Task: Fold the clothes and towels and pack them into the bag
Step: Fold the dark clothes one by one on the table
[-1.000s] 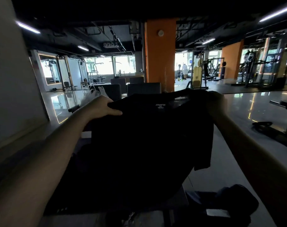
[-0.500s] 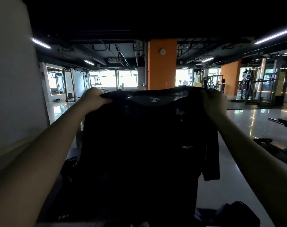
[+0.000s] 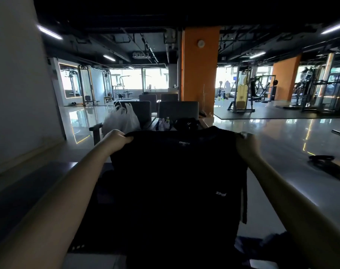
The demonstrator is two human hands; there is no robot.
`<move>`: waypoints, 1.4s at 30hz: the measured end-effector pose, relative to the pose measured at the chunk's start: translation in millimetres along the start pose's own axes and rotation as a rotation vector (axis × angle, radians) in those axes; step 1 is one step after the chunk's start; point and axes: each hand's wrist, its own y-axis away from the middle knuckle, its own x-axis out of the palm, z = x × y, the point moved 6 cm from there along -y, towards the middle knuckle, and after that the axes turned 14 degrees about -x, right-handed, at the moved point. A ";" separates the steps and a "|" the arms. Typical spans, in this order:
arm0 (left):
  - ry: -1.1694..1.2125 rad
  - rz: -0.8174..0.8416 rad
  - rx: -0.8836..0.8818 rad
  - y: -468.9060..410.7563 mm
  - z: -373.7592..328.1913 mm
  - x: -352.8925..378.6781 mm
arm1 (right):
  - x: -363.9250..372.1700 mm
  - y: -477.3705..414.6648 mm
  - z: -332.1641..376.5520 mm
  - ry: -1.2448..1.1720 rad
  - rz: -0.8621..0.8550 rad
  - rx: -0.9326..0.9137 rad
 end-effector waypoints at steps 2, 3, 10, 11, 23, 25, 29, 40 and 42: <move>-0.080 0.016 -0.050 -13.3 12.8 9.5 | 12.6 3.1 -9.5 0.030 0.002 0.003; -0.124 0.018 -0.065 -18.5 17.3 14.8 | 20.5 5.1 -14.5 0.039 0.016 0.010; -0.296 -0.012 -0.122 -73.0 55.4 79.4 | 105.4 17.1 -85.4 -0.031 0.094 0.113; -0.313 -0.023 -0.125 -81.7 63.1 91.0 | 119.3 19.3 -96.2 -0.032 0.105 0.126; -0.365 -0.174 -0.157 -198.6 139.1 205.4 | 266.4 8.8 -203.2 0.054 0.172 0.135; -0.374 -0.208 -0.145 -217.0 145.3 218.2 | 282.7 0.1 -214.8 0.098 0.179 0.116; -0.420 -0.287 -0.118 -245.0 150.2 240.8 | 306.4 -13.7 -233.4 0.229 0.163 0.104; -0.563 -0.254 0.130 -223.9 160.2 302.8 | 331.9 22.1 -251.7 0.351 0.284 0.129; -0.544 -0.200 0.245 -197.6 157.6 314.1 | 326.5 36.0 -233.0 0.323 0.205 0.020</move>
